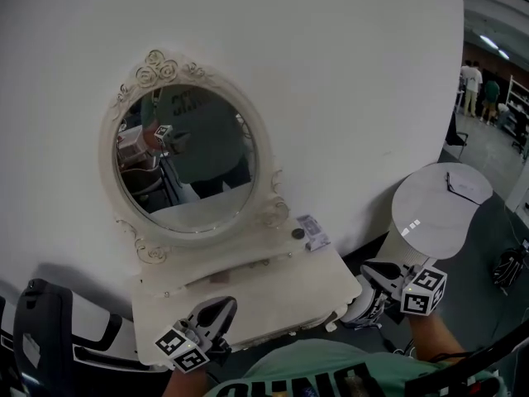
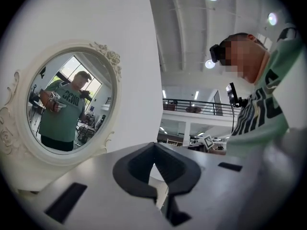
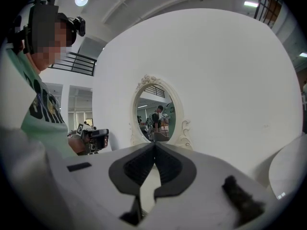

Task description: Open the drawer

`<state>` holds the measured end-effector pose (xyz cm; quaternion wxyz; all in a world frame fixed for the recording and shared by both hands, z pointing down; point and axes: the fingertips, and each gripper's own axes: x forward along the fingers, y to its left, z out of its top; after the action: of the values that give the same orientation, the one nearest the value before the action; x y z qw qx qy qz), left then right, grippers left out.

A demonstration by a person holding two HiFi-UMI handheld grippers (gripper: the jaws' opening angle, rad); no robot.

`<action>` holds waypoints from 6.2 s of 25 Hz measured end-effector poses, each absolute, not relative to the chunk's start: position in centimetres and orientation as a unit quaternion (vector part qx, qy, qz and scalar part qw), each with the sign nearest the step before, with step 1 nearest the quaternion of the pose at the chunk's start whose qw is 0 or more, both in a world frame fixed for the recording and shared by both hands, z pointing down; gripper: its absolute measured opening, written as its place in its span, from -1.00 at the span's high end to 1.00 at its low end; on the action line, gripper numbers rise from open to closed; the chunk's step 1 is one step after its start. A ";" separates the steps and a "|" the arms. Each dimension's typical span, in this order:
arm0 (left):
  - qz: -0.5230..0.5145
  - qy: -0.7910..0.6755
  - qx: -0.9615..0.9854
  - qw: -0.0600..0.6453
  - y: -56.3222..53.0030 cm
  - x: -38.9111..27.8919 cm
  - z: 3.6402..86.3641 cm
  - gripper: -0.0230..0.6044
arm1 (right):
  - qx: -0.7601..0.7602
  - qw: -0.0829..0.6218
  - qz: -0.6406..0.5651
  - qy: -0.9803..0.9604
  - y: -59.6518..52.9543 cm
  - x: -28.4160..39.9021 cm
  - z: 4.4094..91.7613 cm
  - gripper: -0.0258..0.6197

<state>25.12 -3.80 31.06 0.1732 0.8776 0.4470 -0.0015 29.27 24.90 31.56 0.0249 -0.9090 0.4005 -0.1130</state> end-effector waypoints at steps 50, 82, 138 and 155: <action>-0.017 0.129 0.976 0.173 1.4 36.4 32.5 0.90 | -0.715 -0.013 -0.130 0.687 19.9 54.5 35.0 0.89; -0.065 -0.182 0.968 0.162 -10.9 -4.6 34.5 0.90 | -0.449 -0.042 -0.128 0.883 -9.4 20.1 34.8 0.88; 0.284 -0.245 0.899 0.227 -22.2 12.4 76.1 0.58 | -0.330 -0.041 -0.170 0.928 -19.9 20.6 48.4 0.88; 0.405 -0.203 0.876 0.168 -24.9 16.9 86.4 0.29 | -0.350 -0.049 -0.200 0.914 -20.3 24.8 53.6 0.89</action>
<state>16.89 -24.92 86.36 0.1680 0.8755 -0.2033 0.4048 24.76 -20.26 53.61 -0.0487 -0.3498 0.9139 -0.2001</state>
